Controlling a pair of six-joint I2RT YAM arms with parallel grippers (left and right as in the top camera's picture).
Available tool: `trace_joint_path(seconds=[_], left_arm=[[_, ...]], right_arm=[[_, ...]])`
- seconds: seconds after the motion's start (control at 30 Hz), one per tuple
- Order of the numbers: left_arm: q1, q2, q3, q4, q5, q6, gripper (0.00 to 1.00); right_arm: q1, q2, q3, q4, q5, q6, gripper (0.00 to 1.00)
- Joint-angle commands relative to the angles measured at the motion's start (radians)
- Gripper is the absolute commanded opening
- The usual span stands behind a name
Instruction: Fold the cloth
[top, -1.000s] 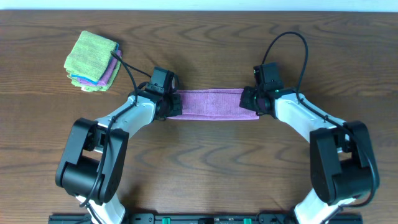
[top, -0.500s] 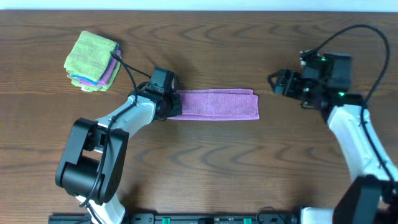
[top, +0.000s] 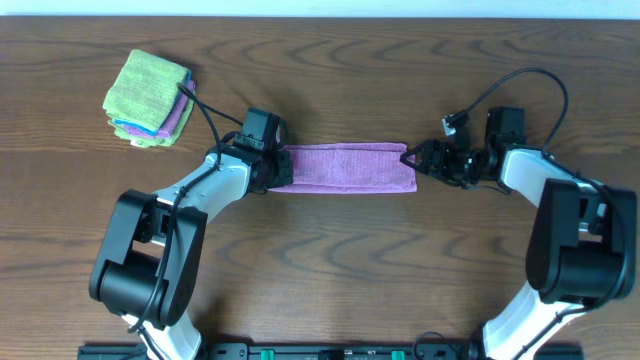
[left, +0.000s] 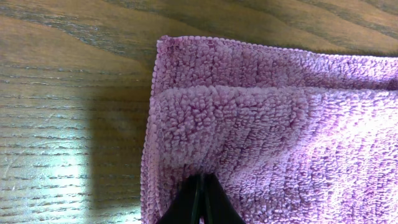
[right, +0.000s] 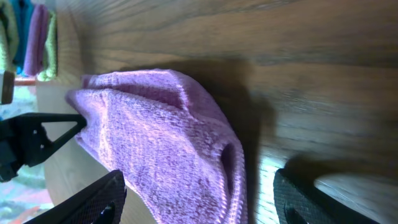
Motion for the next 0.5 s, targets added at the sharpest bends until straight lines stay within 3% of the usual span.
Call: trace_joint_path(seconds=[0.0,0.13,0.17,0.23,0.27,0.47], left_arm=[[-0.001,0.049,-0.049,-0.028,-0.003,-0.006,0.06],[-0.001,0.049,-0.048,-0.027,-0.003,-0.012,0.06],[0.000,0.048,-0.048,-0.027,-0.003,-0.012,0.06],[0.011,0.026,-0.047,-0.029,0.013,-0.011,0.06],[0.022,0.002,-0.046,-0.029,0.030,-0.011,0.06],[0.119,-0.306,-0.034,-0.128,0.055,-0.001,0.06]], right_arm=[[0.035,0.063,-0.008,0.005,-0.013,-0.021,0.77],[0.087,0.089,-0.008,0.021,-0.012,-0.021,0.68],[0.102,0.089,-0.008,0.029,-0.012,-0.020,0.58],[0.110,0.088,-0.005,0.040,-0.012,0.004,0.14],[0.106,0.085,-0.004,0.041,-0.012,0.009,0.04],[0.030,-0.011,0.006,-0.024,0.025,0.025,0.02]])
